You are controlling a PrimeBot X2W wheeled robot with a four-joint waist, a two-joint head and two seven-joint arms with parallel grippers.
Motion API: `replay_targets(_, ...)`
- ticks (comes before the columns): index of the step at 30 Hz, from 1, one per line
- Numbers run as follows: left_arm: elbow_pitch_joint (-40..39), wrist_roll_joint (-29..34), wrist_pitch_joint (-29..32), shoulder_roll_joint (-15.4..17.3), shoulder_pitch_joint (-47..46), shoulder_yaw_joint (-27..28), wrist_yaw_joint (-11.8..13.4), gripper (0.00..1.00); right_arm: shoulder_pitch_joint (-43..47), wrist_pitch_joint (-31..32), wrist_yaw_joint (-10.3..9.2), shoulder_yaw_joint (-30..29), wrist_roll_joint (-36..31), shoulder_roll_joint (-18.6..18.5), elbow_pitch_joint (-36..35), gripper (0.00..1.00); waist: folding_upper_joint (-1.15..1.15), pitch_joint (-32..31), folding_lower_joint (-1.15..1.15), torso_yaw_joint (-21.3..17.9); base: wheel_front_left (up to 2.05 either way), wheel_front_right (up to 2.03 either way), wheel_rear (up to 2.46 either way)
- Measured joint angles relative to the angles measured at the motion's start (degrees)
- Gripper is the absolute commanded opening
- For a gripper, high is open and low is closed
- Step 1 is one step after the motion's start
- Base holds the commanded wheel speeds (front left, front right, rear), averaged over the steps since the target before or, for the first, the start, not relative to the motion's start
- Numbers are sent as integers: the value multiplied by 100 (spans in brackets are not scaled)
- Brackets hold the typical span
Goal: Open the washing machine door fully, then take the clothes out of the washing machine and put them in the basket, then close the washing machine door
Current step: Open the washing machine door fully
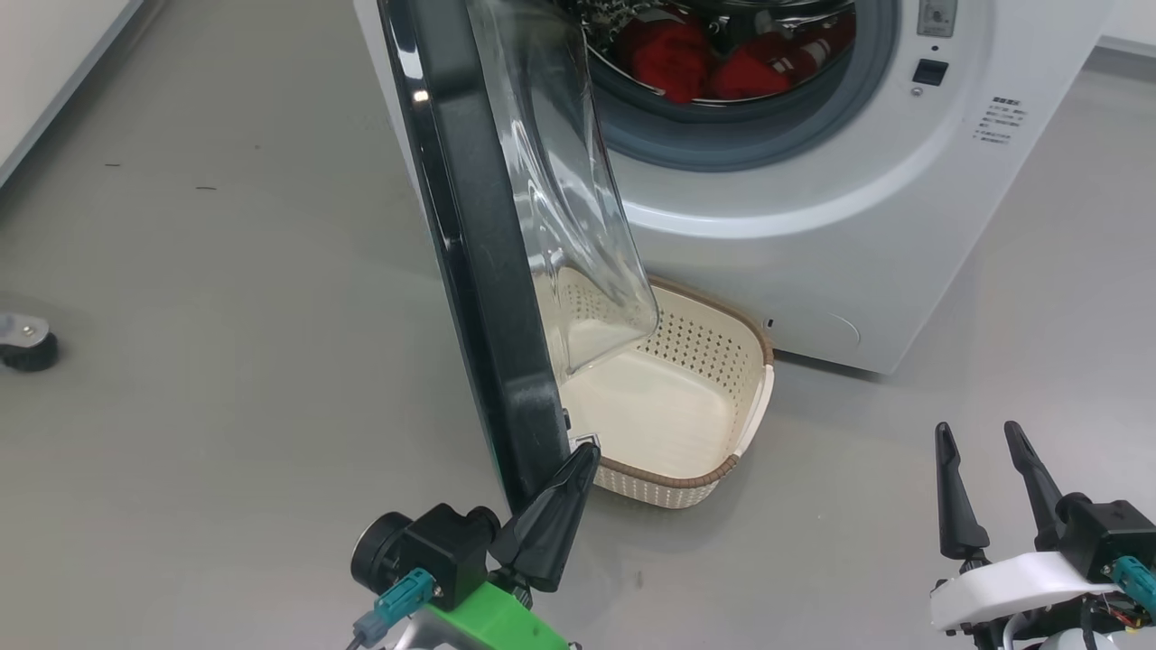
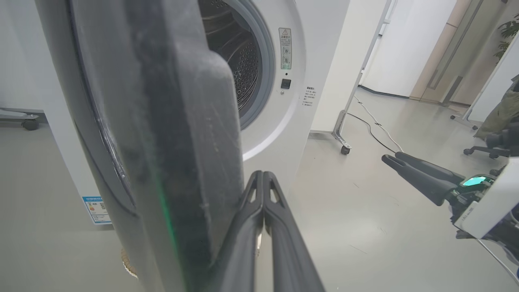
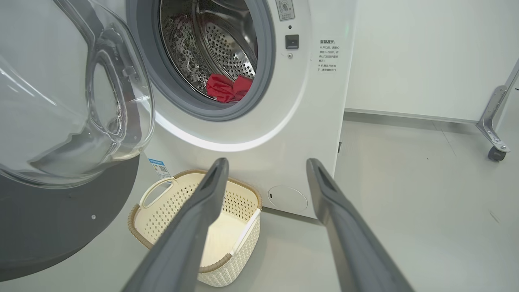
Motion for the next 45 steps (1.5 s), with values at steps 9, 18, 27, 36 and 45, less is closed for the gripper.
replay_targets(9,-9,2,-97,-4,21,71,208,0,1,0,41,-81,-46,5,18,100,0,-24,0,264,0,0,0)
replay_targets(18,-42,96,-144,27,171,280,382,0,3,0,57,-155,-55,27,42,100,0,-70,0,624,0,0,0)
replay_targets(27,-27,105,-203,119,386,737,503,0,2,0,93,-101,-152,56,53,100,0,-108,0,869,0,0,0)
replay_targets(36,60,102,-304,234,453,1330,537,0,-7,0,136,-57,-160,66,81,100,0,-61,0,839,0,0,0)
replay_targets(45,278,32,-371,299,446,2027,560,0,-74,0,141,-64,-163,74,100,100,0,70,0,668,0,0,0)
